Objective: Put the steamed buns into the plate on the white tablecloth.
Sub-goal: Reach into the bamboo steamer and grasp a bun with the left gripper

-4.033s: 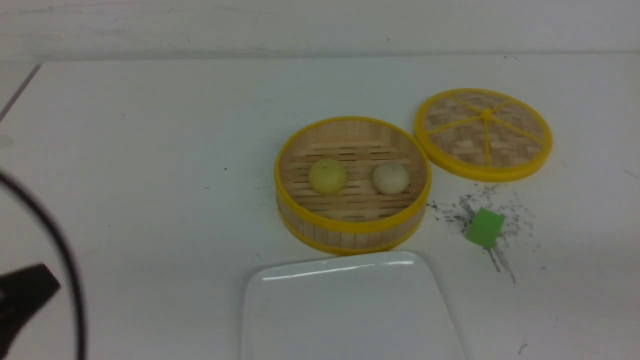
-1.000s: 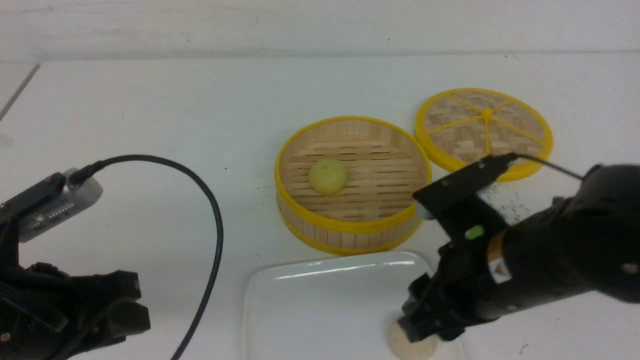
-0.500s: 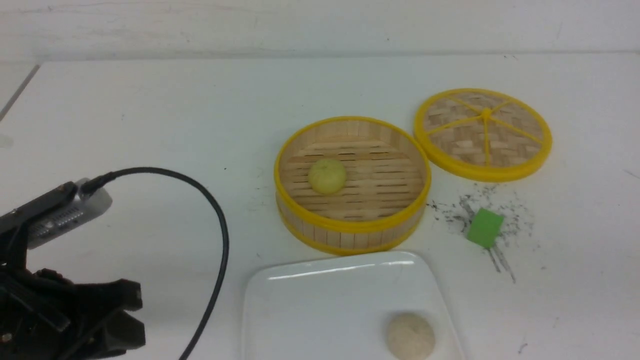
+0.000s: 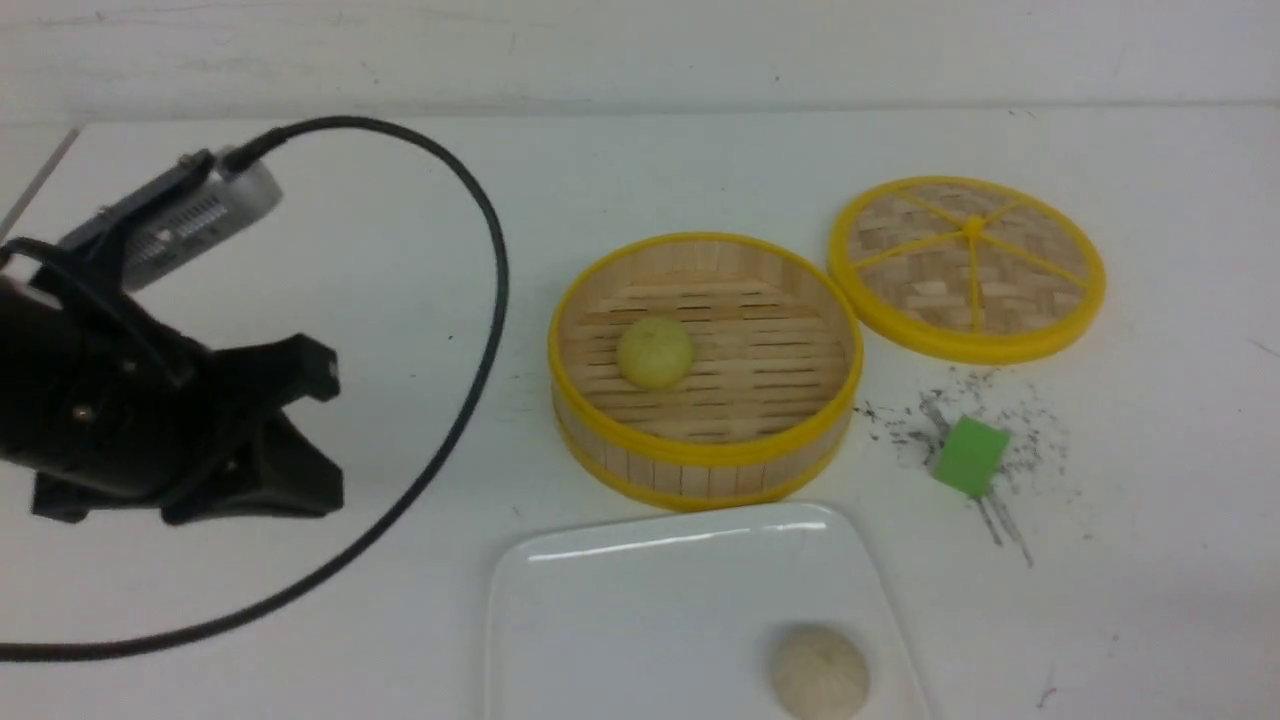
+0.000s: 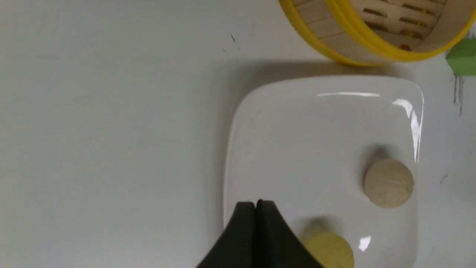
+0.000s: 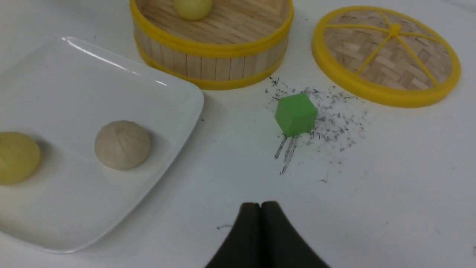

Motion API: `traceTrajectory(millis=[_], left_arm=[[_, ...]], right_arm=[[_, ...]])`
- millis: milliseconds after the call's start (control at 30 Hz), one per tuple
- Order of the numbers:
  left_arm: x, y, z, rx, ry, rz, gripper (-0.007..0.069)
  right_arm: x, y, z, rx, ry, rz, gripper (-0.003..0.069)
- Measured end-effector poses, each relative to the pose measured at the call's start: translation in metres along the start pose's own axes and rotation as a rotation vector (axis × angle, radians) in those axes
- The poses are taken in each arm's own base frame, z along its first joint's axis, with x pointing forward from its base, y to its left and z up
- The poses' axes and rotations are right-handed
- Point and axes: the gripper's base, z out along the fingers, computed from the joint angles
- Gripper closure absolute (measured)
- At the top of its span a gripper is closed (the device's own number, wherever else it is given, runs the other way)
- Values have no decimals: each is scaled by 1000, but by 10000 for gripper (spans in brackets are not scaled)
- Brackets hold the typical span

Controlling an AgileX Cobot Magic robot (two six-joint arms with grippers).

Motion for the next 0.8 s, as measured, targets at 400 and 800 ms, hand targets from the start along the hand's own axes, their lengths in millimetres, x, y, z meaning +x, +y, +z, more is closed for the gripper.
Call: traceTrajectory(millis=[400,800], left_arm=[[-44,-98,68,-23,128,237,568],[-120,-152,152,-200,48,298,299]], right_arm=[[-4,1,0,-10,-47,1,662],[-3,1,0,-6,-38,-1,654]])
